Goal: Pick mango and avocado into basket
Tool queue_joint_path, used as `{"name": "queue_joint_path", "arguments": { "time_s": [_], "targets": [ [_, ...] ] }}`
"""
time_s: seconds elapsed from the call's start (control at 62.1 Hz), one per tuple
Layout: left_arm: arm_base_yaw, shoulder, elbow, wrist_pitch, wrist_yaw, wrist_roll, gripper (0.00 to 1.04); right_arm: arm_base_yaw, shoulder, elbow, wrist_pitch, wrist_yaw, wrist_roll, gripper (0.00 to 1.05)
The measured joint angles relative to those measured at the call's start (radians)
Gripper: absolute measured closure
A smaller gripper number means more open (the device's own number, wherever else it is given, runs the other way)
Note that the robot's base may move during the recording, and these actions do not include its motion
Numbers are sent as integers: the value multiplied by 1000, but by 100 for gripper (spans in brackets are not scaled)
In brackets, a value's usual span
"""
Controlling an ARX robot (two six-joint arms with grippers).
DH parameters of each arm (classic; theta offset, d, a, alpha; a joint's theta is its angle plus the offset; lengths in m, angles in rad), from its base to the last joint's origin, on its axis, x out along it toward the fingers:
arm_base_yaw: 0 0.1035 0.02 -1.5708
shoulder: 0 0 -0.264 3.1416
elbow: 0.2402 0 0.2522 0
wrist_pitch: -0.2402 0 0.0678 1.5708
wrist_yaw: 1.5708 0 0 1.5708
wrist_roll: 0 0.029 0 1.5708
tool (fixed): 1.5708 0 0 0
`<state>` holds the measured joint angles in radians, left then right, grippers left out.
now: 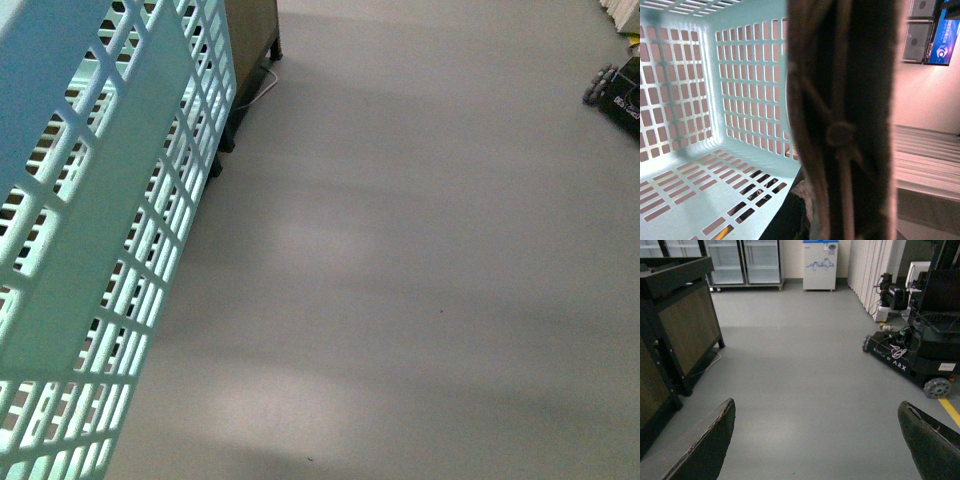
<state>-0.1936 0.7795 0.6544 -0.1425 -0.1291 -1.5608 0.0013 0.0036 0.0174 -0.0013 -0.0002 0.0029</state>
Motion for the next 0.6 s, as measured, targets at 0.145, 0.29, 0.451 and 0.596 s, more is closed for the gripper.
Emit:
{"name": "queue_joint_path", "arguments": {
  "time_s": [0.145,0.29,0.451,0.596],
  "targets": [
    [0,0,0,0,0,-1,101,0,0,0,0,0,0,9],
    [0,0,0,0,0,0,101,0,0,0,0,0,0,9],
    [0,0,0,0,0,-1,101,0,0,0,0,0,0,9],
    [0,0,0,0,0,0,101,0,0,0,0,0,0,9]
  ]
}}
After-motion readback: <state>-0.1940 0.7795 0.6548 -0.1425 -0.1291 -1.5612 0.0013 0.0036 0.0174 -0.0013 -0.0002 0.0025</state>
